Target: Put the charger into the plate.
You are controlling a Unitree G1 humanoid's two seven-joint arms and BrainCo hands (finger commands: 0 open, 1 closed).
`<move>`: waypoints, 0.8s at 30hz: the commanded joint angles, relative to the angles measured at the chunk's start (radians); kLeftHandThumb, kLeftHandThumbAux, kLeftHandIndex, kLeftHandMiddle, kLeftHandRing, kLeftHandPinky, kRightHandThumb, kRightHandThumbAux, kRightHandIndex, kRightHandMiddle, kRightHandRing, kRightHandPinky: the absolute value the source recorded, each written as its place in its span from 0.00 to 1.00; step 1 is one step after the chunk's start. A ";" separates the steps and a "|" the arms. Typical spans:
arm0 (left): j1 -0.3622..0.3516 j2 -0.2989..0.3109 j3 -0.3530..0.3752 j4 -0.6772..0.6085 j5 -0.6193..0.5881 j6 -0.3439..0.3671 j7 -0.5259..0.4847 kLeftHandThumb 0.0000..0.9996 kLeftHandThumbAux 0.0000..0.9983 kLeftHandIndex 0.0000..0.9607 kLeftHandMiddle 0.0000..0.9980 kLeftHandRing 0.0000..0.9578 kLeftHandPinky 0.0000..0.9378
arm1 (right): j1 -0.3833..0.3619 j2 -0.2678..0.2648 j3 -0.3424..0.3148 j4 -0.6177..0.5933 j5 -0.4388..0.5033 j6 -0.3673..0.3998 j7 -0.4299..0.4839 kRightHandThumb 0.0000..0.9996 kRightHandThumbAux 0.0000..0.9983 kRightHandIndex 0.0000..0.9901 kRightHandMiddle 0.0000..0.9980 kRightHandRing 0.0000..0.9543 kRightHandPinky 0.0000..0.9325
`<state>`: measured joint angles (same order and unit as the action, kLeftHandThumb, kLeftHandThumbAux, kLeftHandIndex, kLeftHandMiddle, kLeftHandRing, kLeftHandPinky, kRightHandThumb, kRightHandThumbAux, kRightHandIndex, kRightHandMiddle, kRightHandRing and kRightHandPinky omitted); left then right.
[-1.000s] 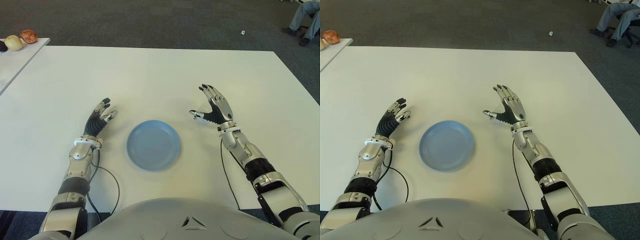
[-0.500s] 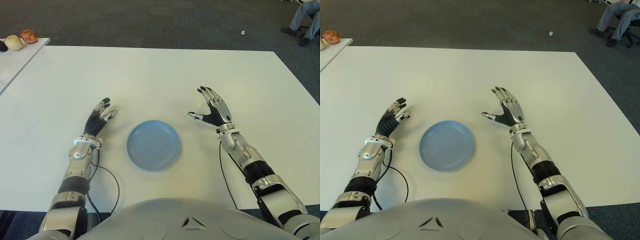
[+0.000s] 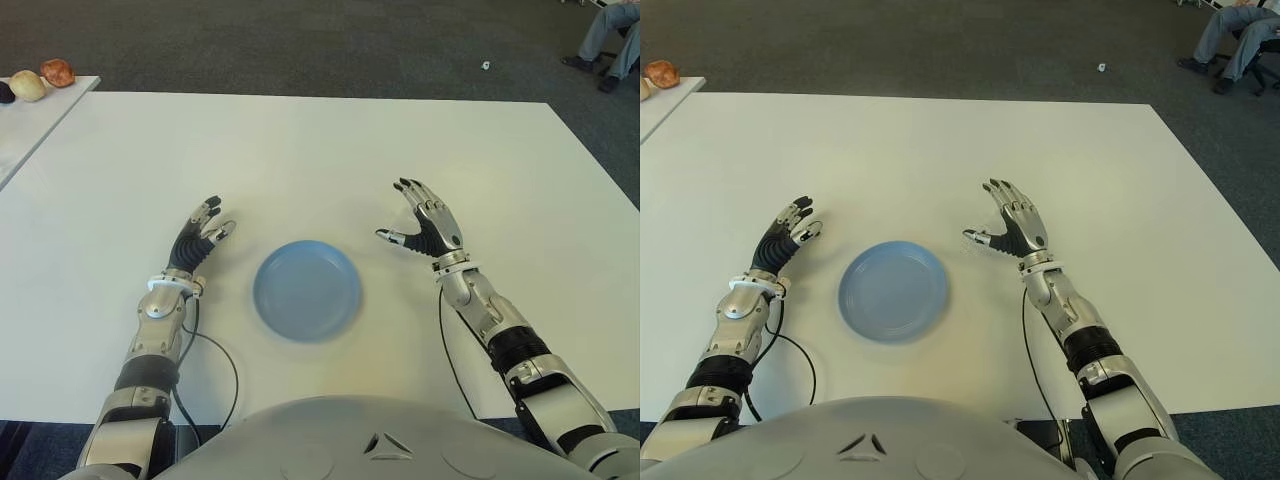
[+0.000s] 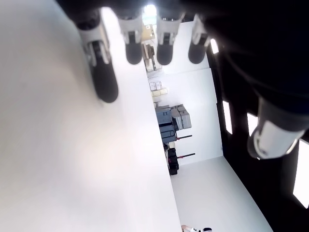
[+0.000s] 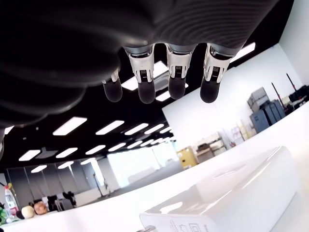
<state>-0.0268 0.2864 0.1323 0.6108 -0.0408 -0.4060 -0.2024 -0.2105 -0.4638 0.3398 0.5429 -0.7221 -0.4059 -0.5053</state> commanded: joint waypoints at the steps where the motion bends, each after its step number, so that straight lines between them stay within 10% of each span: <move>1: 0.027 0.000 -0.010 0.045 0.019 0.055 0.009 0.00 0.54 0.05 0.06 0.05 0.02 | 0.015 0.000 0.002 0.035 -0.009 0.010 -0.010 0.10 0.33 0.00 0.00 0.00 0.00; 24: 0.008 0.014 -0.001 0.092 0.009 0.018 -0.011 0.00 0.55 0.04 0.09 0.06 0.02 | -0.005 0.012 0.020 0.172 -0.014 -0.008 -0.048 0.16 0.36 0.00 0.00 0.00 0.00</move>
<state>-0.0507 0.2915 0.1371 0.6605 -0.0425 -0.4273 -0.2034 -0.2118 -0.4530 0.3474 0.6791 -0.7262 -0.4143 -0.5472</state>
